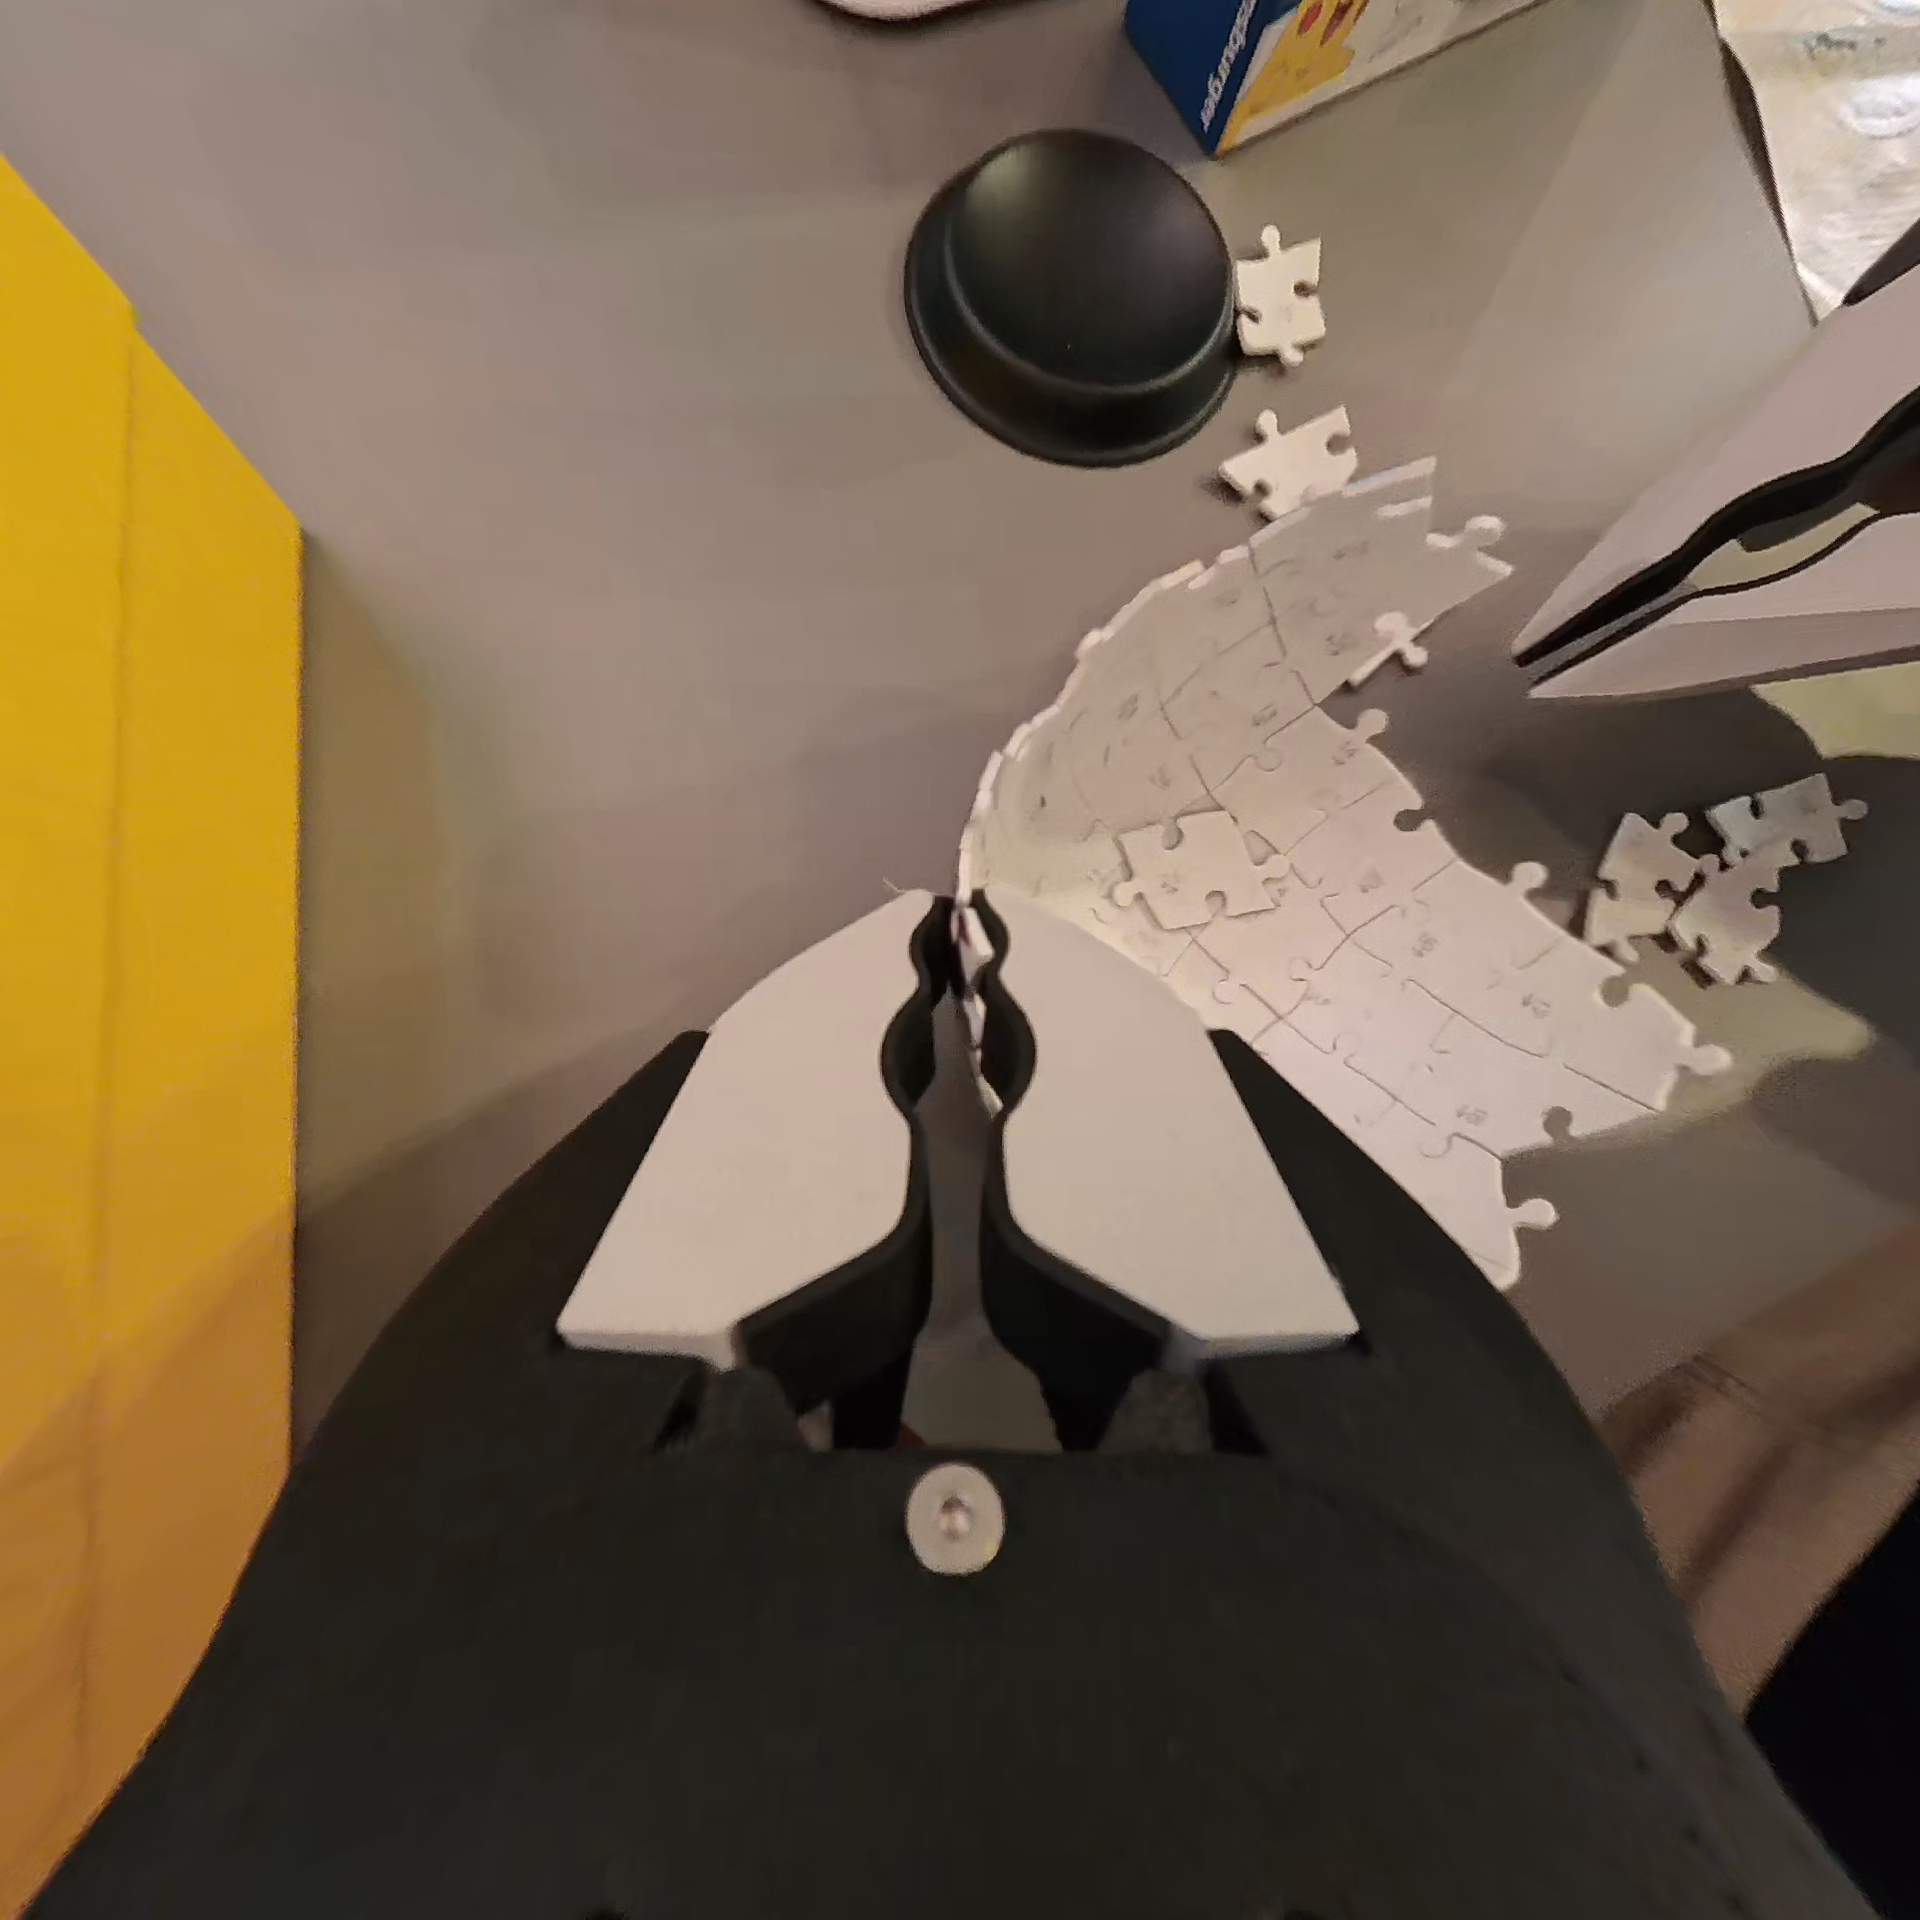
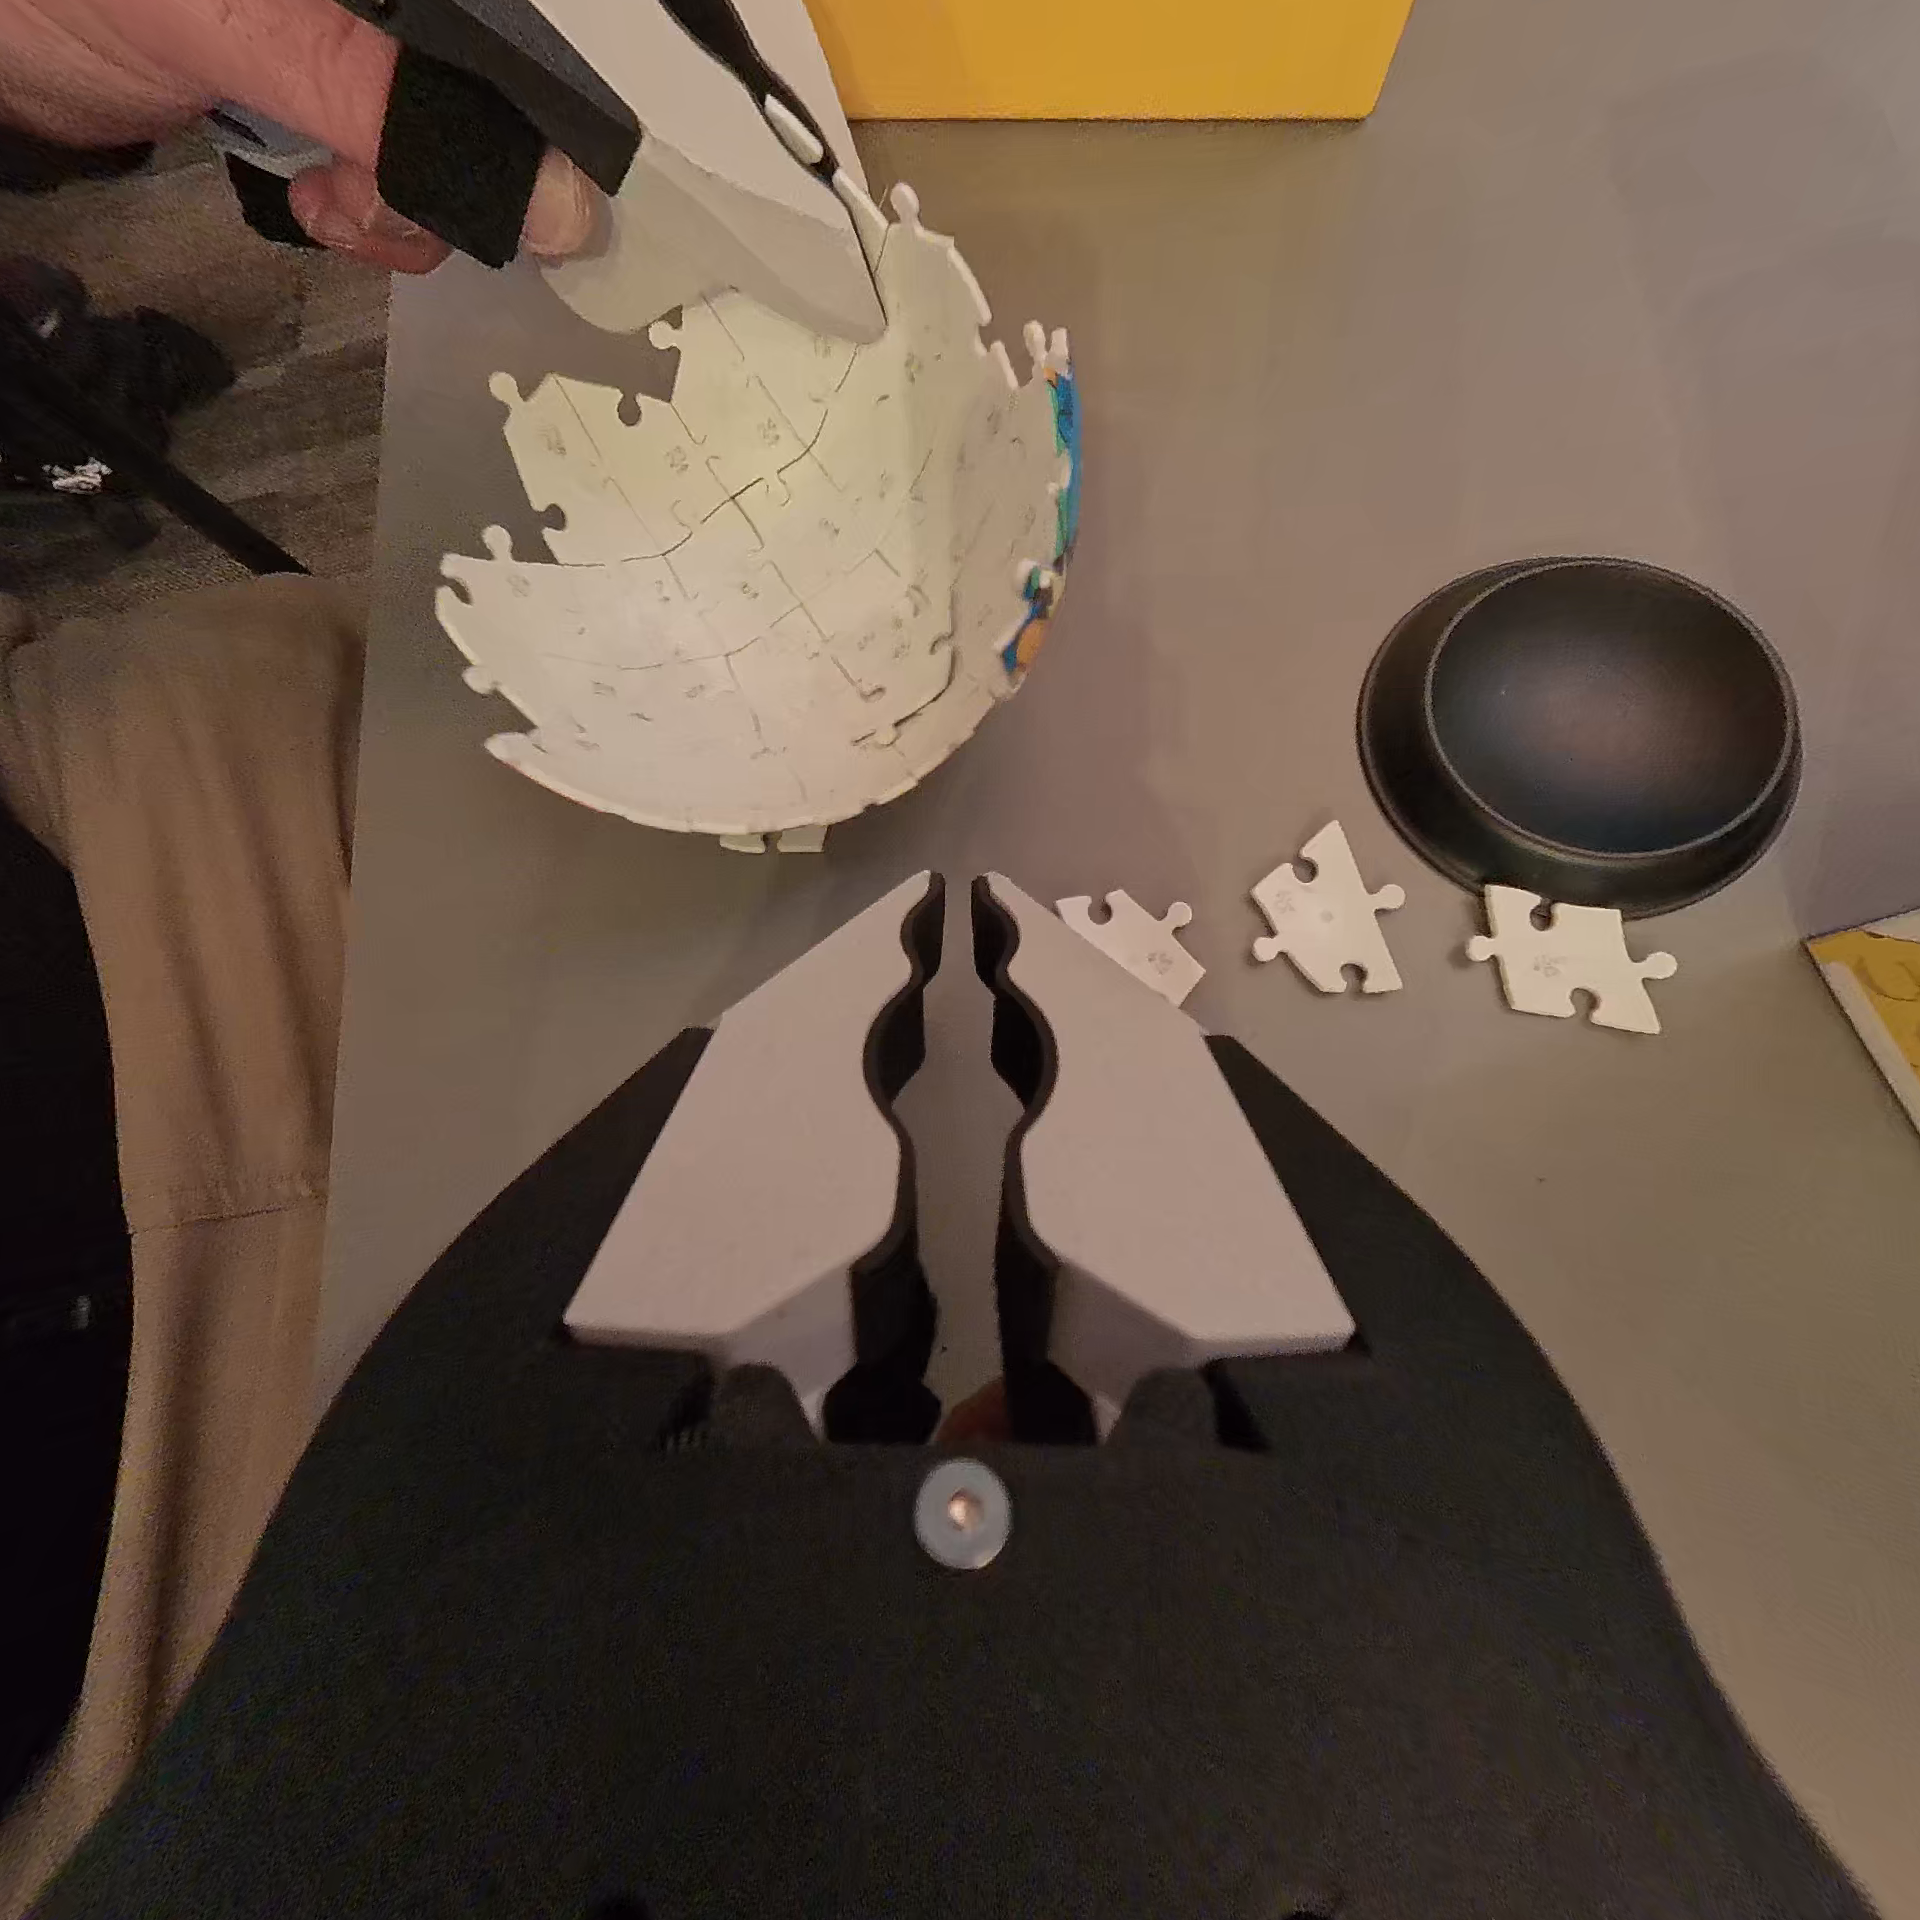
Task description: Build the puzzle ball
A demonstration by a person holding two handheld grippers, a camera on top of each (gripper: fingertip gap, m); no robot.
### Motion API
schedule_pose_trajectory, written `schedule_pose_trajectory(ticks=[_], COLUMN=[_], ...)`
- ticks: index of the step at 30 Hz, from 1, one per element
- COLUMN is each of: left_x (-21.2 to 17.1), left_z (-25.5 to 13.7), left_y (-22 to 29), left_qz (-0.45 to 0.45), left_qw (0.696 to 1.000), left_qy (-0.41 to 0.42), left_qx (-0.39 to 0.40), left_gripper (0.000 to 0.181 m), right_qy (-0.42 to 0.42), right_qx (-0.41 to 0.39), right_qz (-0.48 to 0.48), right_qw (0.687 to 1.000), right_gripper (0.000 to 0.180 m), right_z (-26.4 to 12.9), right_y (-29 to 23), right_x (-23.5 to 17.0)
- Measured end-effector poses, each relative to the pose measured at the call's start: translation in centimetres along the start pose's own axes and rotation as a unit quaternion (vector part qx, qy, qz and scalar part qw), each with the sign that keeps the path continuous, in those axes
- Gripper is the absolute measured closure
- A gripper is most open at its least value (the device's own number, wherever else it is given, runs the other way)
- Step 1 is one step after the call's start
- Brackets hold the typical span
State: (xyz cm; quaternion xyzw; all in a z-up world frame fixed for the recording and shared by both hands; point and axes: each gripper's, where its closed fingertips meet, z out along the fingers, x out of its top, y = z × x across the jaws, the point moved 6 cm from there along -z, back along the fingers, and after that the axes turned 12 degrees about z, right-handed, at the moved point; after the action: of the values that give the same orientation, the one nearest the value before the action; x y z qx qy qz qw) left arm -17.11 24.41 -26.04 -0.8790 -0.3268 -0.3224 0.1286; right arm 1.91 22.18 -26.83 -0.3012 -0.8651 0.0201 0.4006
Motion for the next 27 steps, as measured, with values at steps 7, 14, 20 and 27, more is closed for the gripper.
schedule_pose_trajectory(ticks=[7,14,20,27], left_x=[1.5,3.1,4.7,6.4], left_z=[-1.2,-2.3,-3.3,-4.2], left_y=[-0.4,-0.3,-0.2,0.6], left_qz=[0.079,0.153,0.203,0.240], left_qw=[0.992,0.970,0.944,0.916], left_qy=[0.037,0.092,0.136,0.192], left_qx=[0.087,0.163,0.222,0.257], left_gripper=[0.178,0.178,0.178,0.178], right_qy=[0.004,0.017,0.066,0.116], right_qx=[-0.004,-0.014,-0.019,-0.059], right_qz=[0.004,0.006,-0.022,-0.099], right_qw=[1.000,1.000,0.997,0.987], right_gripper=[0.175,0.175,0.174,0.150], right_z=[0.1,0.0,-0.8,0.3], right_y=[-0.2,-0.2,-1.0,-3.4], right_x=[-0.1,0.2,1.6,3.9])
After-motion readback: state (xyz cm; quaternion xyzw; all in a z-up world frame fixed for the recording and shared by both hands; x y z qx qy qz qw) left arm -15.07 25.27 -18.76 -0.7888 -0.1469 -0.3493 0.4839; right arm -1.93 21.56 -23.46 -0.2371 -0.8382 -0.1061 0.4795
